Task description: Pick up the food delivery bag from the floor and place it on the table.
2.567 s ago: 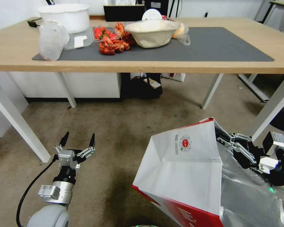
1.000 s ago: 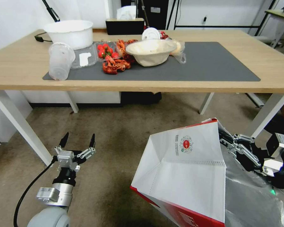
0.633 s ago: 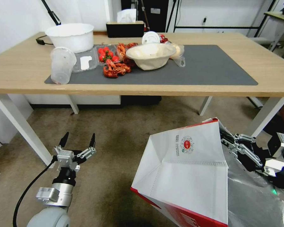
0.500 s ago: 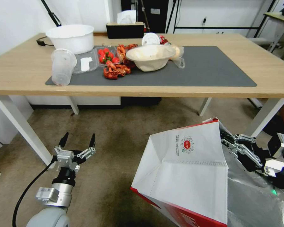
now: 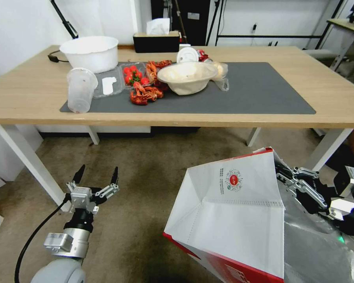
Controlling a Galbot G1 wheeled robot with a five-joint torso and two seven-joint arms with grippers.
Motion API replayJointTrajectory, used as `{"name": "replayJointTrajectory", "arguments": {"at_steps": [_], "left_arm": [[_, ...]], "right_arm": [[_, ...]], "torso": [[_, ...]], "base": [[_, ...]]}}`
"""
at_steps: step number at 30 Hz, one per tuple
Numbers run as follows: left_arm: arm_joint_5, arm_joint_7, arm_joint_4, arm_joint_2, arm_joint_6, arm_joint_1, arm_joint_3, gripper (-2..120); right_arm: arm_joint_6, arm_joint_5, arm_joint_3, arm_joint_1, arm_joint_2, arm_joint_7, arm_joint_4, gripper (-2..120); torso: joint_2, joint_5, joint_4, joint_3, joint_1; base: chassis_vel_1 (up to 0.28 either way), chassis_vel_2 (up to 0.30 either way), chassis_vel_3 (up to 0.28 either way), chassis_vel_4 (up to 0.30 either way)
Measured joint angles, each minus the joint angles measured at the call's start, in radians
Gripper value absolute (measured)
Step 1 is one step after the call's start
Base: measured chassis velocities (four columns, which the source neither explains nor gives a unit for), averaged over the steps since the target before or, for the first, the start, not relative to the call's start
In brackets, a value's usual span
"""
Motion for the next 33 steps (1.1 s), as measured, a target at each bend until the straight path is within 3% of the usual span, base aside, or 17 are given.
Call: {"name": "replayJointTrajectory", "arguments": {"at_steps": [33], "left_arm": [[0.003,0.003,-0.015,0.006,0.004,0.008,-0.004,100]], "right_arm": [[0.002,-0.006,0.002,-0.004,0.008,-0.03,-0.005,0]], "torso": [[0.132,0.0001,0.0,0.086,0.046]], "base": [[0.0,0.0,0.0,0.0]]}}
